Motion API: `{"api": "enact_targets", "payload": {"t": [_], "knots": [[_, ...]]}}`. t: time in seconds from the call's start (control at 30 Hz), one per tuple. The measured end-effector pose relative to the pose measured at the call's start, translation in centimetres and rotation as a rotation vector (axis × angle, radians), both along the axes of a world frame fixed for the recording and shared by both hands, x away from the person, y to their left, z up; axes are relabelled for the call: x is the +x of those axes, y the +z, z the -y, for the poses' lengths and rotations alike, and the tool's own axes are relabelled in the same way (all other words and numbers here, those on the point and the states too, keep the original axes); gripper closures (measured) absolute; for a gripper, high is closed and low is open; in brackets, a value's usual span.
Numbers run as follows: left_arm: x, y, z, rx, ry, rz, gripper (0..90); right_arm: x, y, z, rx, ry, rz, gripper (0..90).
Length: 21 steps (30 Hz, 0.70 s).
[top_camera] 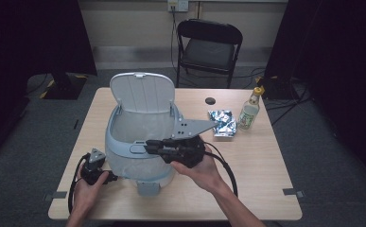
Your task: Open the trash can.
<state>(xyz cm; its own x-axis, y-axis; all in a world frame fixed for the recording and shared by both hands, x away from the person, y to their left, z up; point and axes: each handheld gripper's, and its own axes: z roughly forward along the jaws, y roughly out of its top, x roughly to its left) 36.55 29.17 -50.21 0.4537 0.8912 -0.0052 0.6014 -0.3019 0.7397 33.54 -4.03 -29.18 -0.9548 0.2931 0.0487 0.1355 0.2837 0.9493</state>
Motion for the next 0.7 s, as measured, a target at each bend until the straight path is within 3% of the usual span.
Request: {"api": "enact_targets", "payload": {"t": [0.37, 0.7], "knots": [[0.0, 0.0, 0.0, 0.0, 0.0, 0.0, 14.1, 0.6, -0.4, 4.3, 0.034, -0.101, 0.005, 74.1], [0.0, 0.0, 0.0, 0.0, 0.0, 0.0, 14.1, 3.6, -2.9, 9.3, 0.0, -0.288, -0.048, 66.8]]}}
